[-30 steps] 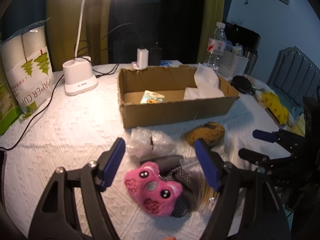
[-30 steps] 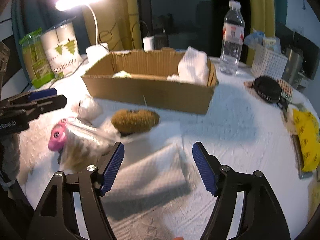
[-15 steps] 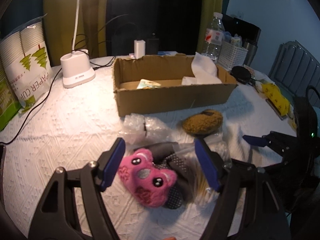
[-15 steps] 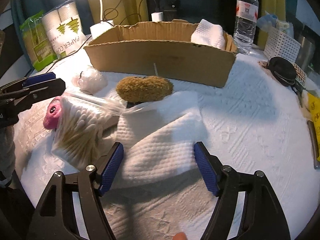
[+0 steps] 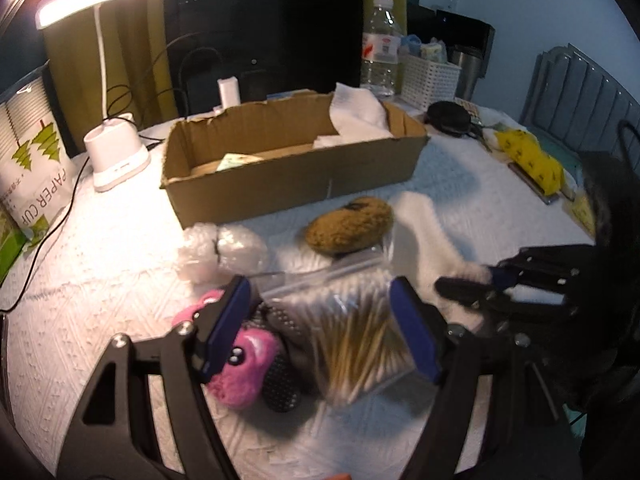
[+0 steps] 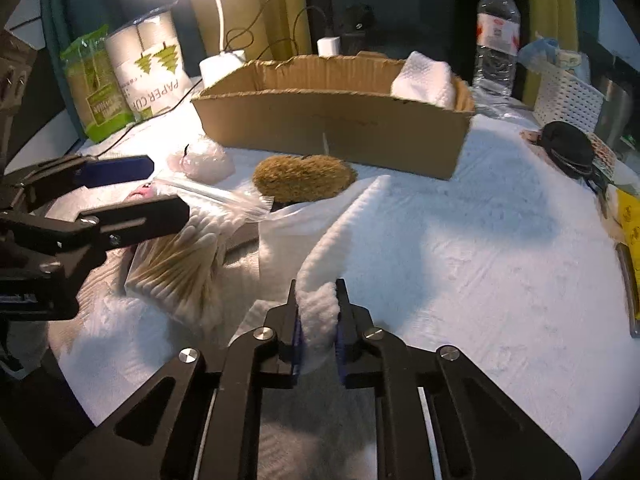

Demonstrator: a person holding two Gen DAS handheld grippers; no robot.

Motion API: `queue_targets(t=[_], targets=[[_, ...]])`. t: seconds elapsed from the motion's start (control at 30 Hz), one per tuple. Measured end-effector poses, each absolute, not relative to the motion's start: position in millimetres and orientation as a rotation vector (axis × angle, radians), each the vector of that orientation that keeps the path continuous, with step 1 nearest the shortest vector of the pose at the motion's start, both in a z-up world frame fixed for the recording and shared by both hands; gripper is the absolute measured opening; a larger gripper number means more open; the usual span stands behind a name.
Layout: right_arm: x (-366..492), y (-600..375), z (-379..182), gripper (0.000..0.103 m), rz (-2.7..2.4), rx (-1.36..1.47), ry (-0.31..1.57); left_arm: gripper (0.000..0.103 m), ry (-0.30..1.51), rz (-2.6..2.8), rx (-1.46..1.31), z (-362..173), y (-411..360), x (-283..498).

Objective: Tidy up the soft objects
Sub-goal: 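Grasp the cotton swab bag with the left gripper and lift it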

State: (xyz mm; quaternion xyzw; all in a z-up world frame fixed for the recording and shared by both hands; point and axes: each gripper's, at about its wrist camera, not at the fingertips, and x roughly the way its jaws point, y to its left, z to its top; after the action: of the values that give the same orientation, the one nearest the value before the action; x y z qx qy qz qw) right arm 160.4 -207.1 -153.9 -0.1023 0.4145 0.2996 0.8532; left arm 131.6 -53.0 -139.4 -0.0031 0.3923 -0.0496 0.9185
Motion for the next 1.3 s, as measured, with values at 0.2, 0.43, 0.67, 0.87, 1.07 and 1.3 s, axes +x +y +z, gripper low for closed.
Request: queue_targets(t=[0.2, 0.43, 0.67, 0.87, 1.07, 1.3], targets=[[163, -240, -145, 0.014, 0.573, -0.170, 0.851, 0.081, 0.836, -0.103, 0.005, -149, -61, 136], [168, -265, -145, 0.014, 0.527, -0.118, 0.850, 0.084, 0.879, -0.121, -0.002, -162, -70, 142], [167, -263, -144, 0.014, 0.541, -0.115, 0.847, 0.083, 0.876, -0.133, 0.018, -165, -73, 141], [164, -257, -134, 0.014, 0.546, -0.122, 0.817, 0.062, 0.853, -0.143, 0.010, -160, -68, 135], [160, -250, -119, 0.014, 0.554, -0.140, 0.778, 0.051, 0.825, -0.164, 0.000, -148, -64, 128], [157, -243, -103, 0.014, 0.560, -0.158, 0.745, 0.046, 0.800, -0.194, -0.017, -136, -62, 122]])
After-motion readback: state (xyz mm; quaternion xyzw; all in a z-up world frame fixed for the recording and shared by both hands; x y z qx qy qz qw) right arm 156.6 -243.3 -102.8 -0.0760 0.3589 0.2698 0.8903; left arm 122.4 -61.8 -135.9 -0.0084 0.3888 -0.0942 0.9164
